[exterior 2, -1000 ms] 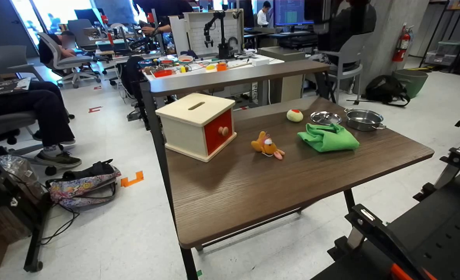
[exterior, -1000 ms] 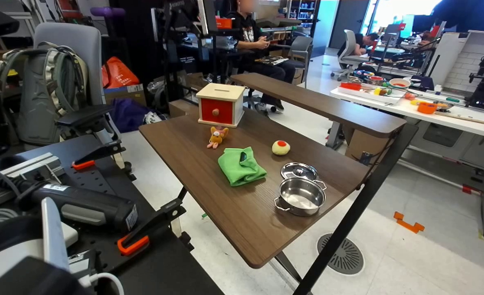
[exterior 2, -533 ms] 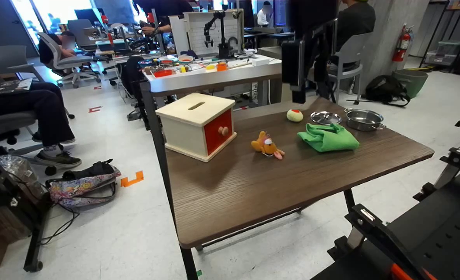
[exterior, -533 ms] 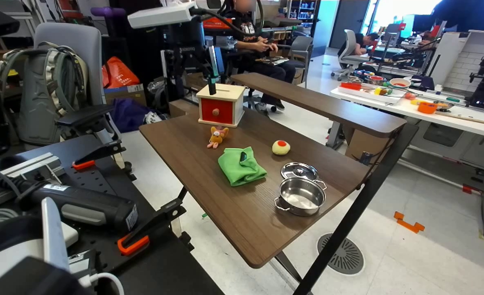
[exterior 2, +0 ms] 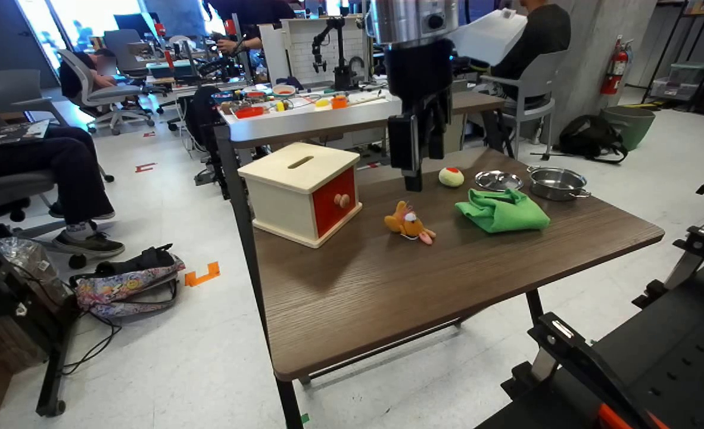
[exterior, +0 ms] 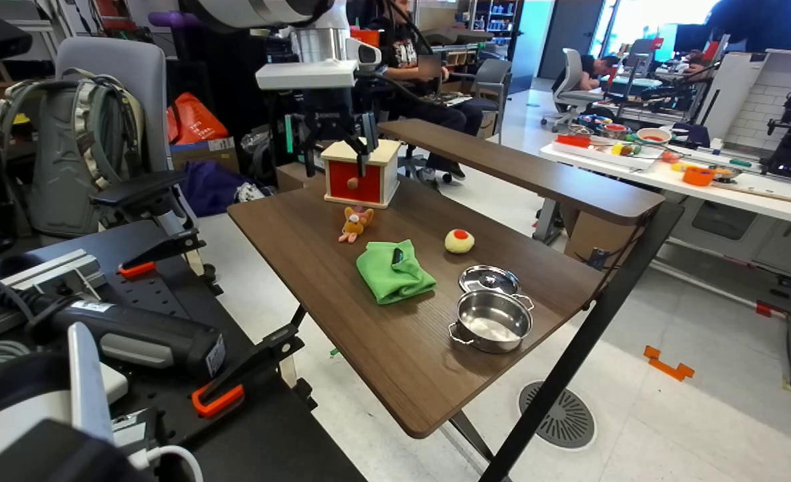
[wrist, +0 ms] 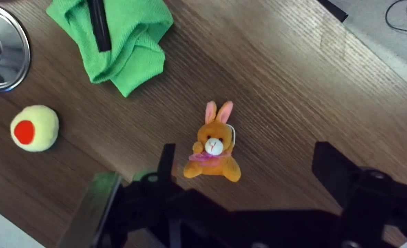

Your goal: Pull out the drawer on the table

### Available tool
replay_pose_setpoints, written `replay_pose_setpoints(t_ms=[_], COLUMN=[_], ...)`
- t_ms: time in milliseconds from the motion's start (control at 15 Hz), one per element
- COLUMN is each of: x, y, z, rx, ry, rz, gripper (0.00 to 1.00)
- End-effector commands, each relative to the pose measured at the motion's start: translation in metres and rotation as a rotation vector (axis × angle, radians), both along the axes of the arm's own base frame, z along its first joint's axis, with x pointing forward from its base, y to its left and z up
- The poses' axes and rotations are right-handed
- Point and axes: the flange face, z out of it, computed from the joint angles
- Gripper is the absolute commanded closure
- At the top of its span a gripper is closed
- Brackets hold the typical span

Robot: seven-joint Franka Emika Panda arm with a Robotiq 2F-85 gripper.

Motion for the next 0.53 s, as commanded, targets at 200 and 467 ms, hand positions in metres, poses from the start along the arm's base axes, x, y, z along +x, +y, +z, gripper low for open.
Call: replay_pose_setpoints(t_ms=[200, 467], x=[0.030, 0.031], y=[0.017, 0.024], z=[-0.040, -0.062], rx=[0.130, 0.214], ry=[-0.132, -0.197], rz=[0.113, 0.162], gripper=[0.00, 0.00])
